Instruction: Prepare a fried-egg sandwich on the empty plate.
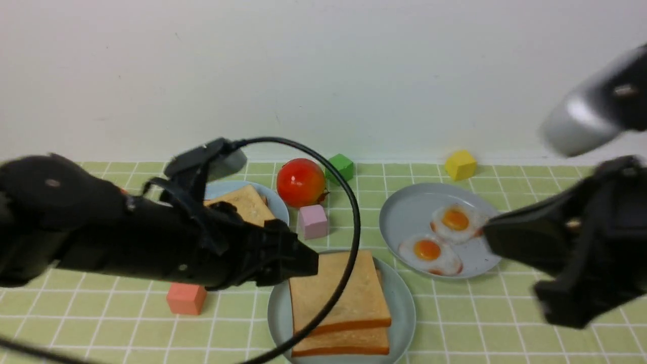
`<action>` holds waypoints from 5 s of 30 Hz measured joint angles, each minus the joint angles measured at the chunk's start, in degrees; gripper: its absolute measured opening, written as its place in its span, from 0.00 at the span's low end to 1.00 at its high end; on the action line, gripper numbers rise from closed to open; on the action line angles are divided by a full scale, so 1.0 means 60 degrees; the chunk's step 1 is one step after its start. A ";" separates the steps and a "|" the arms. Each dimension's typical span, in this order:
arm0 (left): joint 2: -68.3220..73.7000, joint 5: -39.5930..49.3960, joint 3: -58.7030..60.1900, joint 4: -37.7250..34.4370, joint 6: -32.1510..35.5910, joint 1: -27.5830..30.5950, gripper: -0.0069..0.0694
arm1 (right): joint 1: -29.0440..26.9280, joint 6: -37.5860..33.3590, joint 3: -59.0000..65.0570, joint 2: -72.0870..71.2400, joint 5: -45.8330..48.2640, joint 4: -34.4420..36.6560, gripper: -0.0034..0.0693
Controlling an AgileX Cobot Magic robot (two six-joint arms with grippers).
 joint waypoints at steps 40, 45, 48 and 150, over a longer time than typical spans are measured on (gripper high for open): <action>-0.9160 0.2455 0.3893 0.4170 -0.6567 0.0000 0.07 | 0.0000 0.1003 0.6659 -0.7093 -0.2073 -0.2022 0.19; -1.0352 -0.0108 0.4844 0.6399 -0.5928 0.0284 0.07 | 0.0000 0.1003 0.6659 -0.7093 -0.2073 -0.2022 0.20; -1.1169 -0.1174 0.5843 0.7714 -0.6060 0.0901 0.07 | 0.0000 0.1003 0.6659 -0.7093 -0.2073 -0.2022 0.20; -1.2671 -0.1417 0.8223 1.0090 -0.7403 0.2786 0.16 | -0.6433 0.1014 0.9559 -0.8794 -0.3395 -0.0180 0.33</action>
